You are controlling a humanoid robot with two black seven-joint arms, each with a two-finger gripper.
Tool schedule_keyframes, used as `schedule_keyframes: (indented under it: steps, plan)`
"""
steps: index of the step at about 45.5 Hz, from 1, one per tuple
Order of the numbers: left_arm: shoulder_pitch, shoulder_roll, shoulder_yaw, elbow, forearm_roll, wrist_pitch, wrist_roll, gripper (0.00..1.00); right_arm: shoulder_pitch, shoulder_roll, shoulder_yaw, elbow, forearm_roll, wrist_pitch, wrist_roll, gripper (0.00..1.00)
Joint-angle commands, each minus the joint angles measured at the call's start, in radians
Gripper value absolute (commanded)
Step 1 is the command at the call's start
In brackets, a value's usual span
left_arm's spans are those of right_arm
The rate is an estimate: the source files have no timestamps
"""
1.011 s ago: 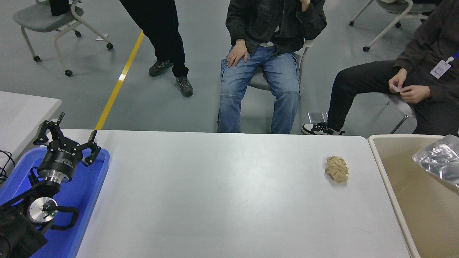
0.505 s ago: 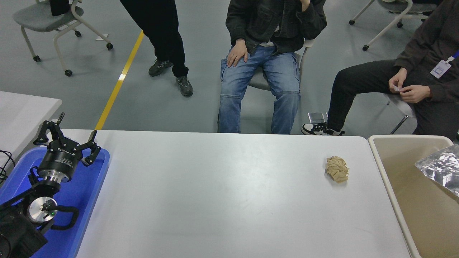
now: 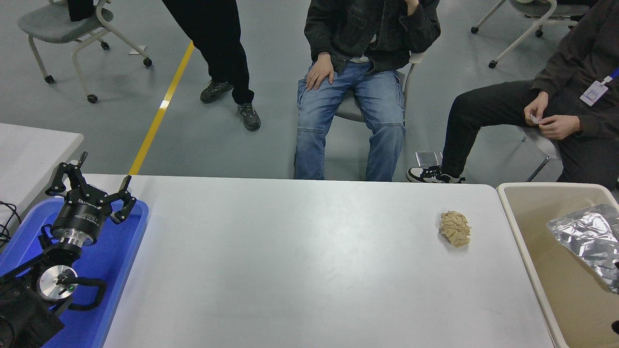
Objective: Clean the table surface
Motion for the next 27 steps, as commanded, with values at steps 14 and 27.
schedule_keyframes:
  steps: [14, 27]
  plan:
    - [0.0, 0.0, 0.0, 0.0, 0.0, 0.0, 0.0, 1.0, -0.002, 0.021, 0.005, -0.004, 0.002, -0.045, -0.003, 0.43]
    - [0.0, 0.0, 0.0, 0.0, 0.0, 0.0, 0.0, 1.0, -0.004, 0.025, 0.013, -0.009, 0.003, -0.084, -0.004, 0.99]
